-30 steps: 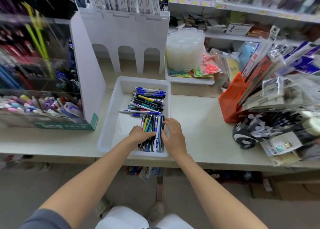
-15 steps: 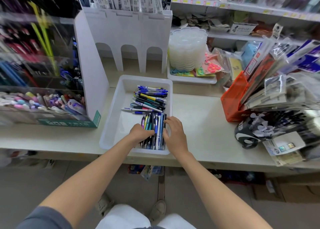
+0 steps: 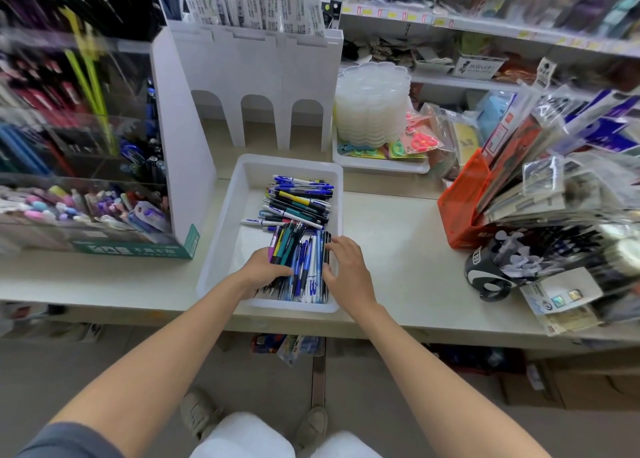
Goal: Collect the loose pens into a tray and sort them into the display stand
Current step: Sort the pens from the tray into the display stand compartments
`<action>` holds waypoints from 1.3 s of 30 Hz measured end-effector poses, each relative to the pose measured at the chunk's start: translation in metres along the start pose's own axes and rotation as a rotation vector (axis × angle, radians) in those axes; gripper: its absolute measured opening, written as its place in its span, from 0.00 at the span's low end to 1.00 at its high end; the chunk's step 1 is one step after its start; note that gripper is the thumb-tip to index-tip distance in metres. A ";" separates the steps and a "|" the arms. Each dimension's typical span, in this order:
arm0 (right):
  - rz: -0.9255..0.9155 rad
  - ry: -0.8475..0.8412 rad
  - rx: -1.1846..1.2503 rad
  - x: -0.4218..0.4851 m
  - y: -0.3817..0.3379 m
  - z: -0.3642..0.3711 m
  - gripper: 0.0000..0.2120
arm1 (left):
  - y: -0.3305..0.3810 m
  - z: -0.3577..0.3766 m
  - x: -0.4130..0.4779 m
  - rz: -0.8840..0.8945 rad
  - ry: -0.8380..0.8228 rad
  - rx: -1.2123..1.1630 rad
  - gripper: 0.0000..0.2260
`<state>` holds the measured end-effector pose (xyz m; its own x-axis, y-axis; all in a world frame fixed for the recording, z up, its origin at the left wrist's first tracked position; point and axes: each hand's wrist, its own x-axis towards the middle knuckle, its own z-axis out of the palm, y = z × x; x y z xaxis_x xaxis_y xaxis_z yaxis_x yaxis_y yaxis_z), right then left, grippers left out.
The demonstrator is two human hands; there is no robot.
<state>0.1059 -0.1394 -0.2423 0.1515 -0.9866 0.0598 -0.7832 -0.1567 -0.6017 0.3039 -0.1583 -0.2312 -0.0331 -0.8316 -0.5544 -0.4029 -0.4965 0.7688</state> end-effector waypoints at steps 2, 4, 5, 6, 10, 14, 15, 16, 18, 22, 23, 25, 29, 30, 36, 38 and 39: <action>-0.032 0.001 -0.040 0.002 -0.001 -0.003 0.20 | -0.001 0.000 -0.001 0.033 -0.009 -0.037 0.15; -0.048 0.034 -0.092 0.006 -0.005 -0.007 0.19 | 0.000 0.001 -0.004 0.045 0.009 -0.057 0.16; -0.044 0.051 -0.117 0.008 -0.007 -0.009 0.18 | 0.001 0.001 -0.004 0.045 0.025 -0.078 0.16; -0.035 0.061 -0.133 0.011 -0.010 -0.010 0.18 | 0.000 0.001 -0.004 0.049 0.046 -0.100 0.16; -0.009 0.048 -0.131 0.022 -0.017 -0.013 0.17 | 0.004 -0.004 -0.007 0.083 0.129 -0.174 0.16; 0.018 0.035 0.049 0.033 -0.035 -0.021 0.18 | 0.014 -0.016 -0.016 0.124 0.154 -0.268 0.16; 0.042 0.022 0.146 0.037 -0.044 -0.025 0.18 | 0.018 -0.020 -0.018 0.137 0.159 -0.291 0.17; 0.071 0.009 0.251 0.042 -0.054 -0.029 0.19 | 0.022 -0.024 -0.021 0.152 0.167 -0.313 0.18; 0.120 -0.009 0.455 0.052 -0.077 -0.037 0.23 | 0.031 -0.034 -0.029 0.191 0.178 -0.345 0.19; 0.112 -0.011 0.673 0.073 -0.120 -0.044 0.29 | 0.051 -0.060 -0.050 0.279 0.183 -0.394 0.16; 0.084 0.001 0.688 0.078 -0.130 -0.044 0.29 | 0.055 -0.068 -0.055 0.299 0.188 -0.403 0.15; 0.019 0.029 0.691 0.087 -0.153 -0.043 0.28 | 0.061 -0.087 -0.066 0.335 0.213 -0.415 0.15; -0.075 0.073 0.684 0.101 -0.208 -0.036 0.27 | 0.063 -0.135 -0.083 0.402 0.276 -0.456 0.15; -0.100 0.087 0.669 0.105 -0.223 -0.032 0.27 | 0.062 -0.148 -0.087 0.423 0.290 -0.465 0.15; -0.212 0.190 0.659 0.129 -0.314 0.012 0.26 | 0.036 -0.249 -0.097 0.474 0.353 -0.534 0.11; -0.239 0.213 0.665 0.135 -0.347 0.036 0.25 | 0.020 -0.289 -0.098 0.461 0.387 -0.557 0.10; -0.251 0.222 0.668 0.139 -0.363 0.048 0.25 | 0.011 -0.308 -0.098 0.449 0.392 -0.570 0.09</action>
<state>0.4401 -0.2173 -0.0535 0.0970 -0.9218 0.3754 -0.1970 -0.3875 -0.9006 0.5846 -0.1585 -0.0702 0.2839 -0.9550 -0.0854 0.1018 -0.0585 0.9931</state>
